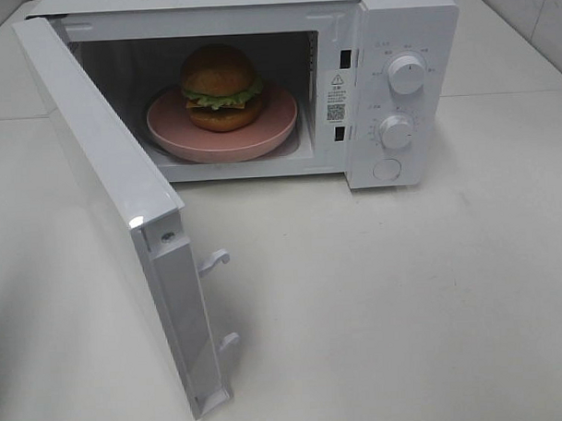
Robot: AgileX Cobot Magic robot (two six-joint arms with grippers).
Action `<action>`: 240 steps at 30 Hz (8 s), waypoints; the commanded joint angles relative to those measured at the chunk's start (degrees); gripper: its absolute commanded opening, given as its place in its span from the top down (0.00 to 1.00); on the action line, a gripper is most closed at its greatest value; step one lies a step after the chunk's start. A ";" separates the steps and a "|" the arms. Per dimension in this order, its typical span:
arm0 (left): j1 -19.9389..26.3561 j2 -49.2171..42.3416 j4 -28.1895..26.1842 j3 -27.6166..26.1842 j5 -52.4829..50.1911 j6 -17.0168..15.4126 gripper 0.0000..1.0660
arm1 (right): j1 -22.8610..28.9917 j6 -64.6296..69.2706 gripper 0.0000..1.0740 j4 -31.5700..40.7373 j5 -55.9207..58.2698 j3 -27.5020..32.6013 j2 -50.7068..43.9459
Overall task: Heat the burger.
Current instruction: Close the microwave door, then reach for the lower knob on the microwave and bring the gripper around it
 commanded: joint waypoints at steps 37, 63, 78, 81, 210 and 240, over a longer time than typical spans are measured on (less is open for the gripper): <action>-3.21 44.18 34.26 4.70 -50.88 -18.11 1.00 | -0.34 0.74 0.29 0.23 -0.23 0.46 -1.66; -20.05 55.35 27.90 -5.04 -50.53 -17.93 1.00 | -0.34 0.74 0.29 0.23 -0.23 0.46 -1.66; -27.10 62.85 23.03 -15.18 -46.75 -15.47 1.00 | -0.34 0.74 0.29 0.23 -0.23 0.46 -1.66; -28.07 64.29 20.86 -17.25 -45.49 -14.95 1.00 | -0.34 0.74 0.29 0.23 -0.23 0.46 -1.66; -0.57 39.48 -3.44 -36.44 64.74 -0.11 0.27 | -0.34 0.74 0.29 0.23 -0.23 0.46 -1.66; -0.06 -1.49 3.50 -6.82 64.63 -0.97 0.27 | -0.34 0.74 0.29 0.23 -0.23 0.46 -1.66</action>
